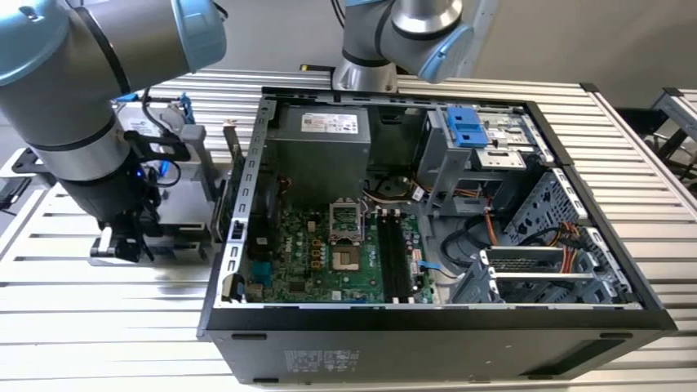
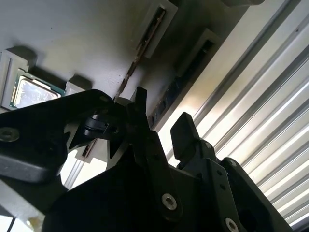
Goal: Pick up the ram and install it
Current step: 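Pick up the ram and move it above insertion slot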
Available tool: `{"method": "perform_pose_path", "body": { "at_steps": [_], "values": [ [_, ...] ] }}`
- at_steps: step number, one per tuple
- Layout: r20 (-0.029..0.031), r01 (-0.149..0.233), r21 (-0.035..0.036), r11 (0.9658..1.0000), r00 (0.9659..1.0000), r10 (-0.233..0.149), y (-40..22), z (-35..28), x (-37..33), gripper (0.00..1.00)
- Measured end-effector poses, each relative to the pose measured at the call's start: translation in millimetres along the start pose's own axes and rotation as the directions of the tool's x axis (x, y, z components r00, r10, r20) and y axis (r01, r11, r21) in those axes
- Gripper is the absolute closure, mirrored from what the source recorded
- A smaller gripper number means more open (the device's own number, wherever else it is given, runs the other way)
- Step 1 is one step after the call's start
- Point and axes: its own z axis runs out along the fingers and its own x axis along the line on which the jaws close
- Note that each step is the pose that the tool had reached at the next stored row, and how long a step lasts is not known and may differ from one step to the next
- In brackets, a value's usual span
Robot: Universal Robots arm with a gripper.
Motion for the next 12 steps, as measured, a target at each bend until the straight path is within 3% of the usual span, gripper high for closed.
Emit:
{"method": "perform_pose_path", "body": {
  "at_steps": [12],
  "values": [
    [0.0, 0.0, 0.0, 1.0, 1.0, 0.0, -0.1, 0.3, 3.2, 0.0]
  ]
}}
